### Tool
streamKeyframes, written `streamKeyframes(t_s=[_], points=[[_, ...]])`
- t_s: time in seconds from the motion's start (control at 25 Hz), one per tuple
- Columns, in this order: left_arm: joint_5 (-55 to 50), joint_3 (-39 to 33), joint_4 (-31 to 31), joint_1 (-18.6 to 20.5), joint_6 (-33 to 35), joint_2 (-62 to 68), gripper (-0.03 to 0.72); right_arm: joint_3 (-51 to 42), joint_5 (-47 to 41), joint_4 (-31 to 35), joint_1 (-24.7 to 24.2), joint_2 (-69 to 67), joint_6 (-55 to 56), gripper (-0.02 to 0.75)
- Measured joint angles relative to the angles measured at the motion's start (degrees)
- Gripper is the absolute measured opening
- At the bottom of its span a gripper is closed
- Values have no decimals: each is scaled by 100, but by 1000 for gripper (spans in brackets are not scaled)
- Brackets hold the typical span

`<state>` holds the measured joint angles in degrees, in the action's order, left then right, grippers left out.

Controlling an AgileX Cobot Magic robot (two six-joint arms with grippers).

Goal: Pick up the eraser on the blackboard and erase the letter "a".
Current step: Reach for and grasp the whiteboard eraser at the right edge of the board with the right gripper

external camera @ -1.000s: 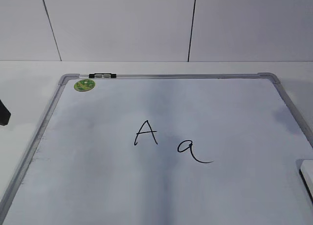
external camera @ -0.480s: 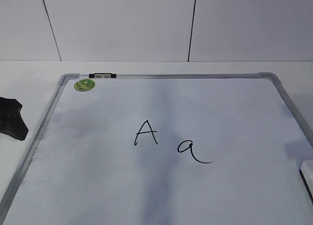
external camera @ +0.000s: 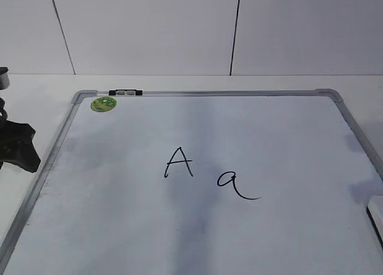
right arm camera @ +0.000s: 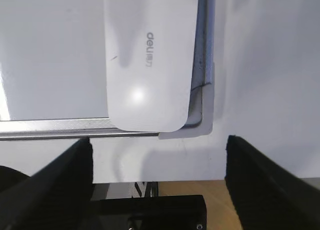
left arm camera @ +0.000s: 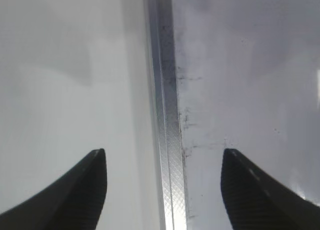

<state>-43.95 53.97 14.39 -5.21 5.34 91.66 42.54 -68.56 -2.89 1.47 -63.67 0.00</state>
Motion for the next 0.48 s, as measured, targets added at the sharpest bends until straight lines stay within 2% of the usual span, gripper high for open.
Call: streamKeyframes(t_s=[0.48], points=[[-290,700,0,0,0,468,531,0,356,96,0,-394,0,632]])
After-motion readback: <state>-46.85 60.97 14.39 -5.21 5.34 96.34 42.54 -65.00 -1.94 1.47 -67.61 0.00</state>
